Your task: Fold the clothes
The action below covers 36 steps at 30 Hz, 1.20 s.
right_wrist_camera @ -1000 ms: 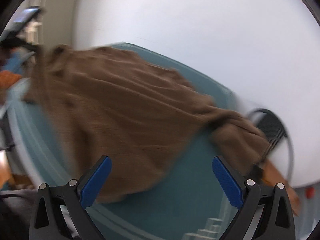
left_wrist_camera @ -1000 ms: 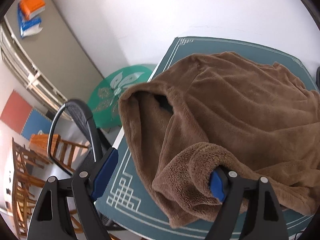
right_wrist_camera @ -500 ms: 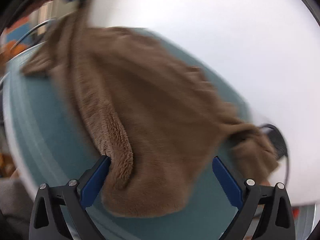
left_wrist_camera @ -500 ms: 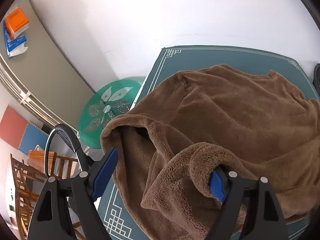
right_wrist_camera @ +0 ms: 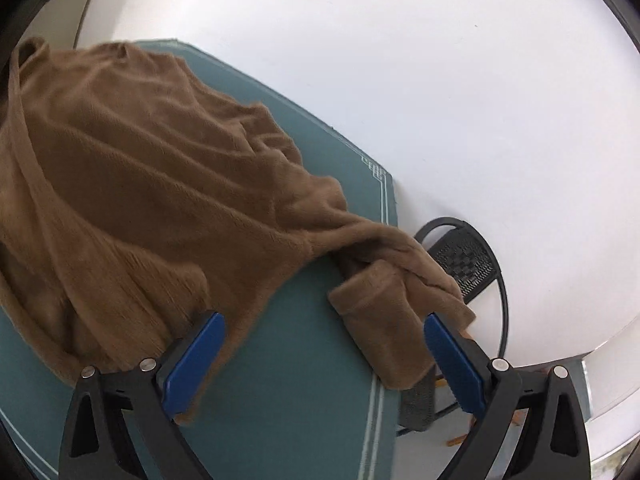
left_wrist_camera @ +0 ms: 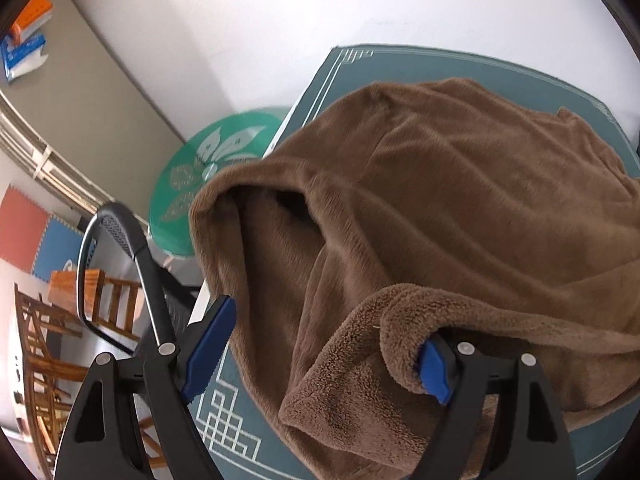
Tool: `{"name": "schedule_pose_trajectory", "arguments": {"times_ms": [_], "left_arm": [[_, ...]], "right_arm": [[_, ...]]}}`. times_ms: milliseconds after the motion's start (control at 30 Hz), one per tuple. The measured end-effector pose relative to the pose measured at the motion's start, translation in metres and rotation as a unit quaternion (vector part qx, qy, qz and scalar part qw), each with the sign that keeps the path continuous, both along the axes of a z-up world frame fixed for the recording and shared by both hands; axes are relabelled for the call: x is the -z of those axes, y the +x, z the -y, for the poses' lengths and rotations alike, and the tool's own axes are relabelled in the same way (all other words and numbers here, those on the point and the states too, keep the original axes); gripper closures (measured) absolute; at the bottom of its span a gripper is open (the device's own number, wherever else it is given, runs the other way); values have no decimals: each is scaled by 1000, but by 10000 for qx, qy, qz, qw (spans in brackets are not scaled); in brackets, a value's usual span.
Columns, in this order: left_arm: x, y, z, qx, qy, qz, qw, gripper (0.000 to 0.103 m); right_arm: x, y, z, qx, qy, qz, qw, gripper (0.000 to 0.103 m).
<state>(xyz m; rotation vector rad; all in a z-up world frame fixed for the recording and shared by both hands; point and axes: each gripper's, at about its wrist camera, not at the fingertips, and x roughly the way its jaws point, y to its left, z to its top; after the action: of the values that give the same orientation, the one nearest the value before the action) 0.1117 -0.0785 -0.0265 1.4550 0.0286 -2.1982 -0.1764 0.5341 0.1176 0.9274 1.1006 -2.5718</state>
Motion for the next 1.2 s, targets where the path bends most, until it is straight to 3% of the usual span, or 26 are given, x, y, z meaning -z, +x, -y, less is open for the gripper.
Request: {"name": "schedule_pose_trajectory", "arguments": {"times_ms": [100,200,333,600,633,700,833,933,1200], "left_arm": [[5,1,3,-51,-2,77,10000,17],[5,-2,2,-106,-19,66,9999,17],[5,-6,-2,-105,-39,64,9999,17],[0,-2,-2,-145,-89,73,9998,17],[0,-1,-3,-152,-88,68,9998,17],[-1,2,-3,-149,-91,60,9998,17],[0,12,-7,-32,-96,91,9999,17],[-2,28,-10,132,-161,174,9996,17],[-23,95,-22,758,21,311,9966,11]], "right_arm": [[-16,16,-7,-352,-563,219,9976,5],[-30,38,-6,-894,-1223,740,9857,5],[-25,63,12,-1389,-1174,931,9789,5],[1,50,20,-938,-990,1318,9819,6],[4,48,21,-877,-967,1367,9820,11],[10,44,22,-757,-919,1464,9820,72],[9,41,18,-664,-898,1664,9797,78],[-5,44,8,-743,-957,1820,9758,89],[-42,53,-19,-972,-1052,2304,9625,90]]}}
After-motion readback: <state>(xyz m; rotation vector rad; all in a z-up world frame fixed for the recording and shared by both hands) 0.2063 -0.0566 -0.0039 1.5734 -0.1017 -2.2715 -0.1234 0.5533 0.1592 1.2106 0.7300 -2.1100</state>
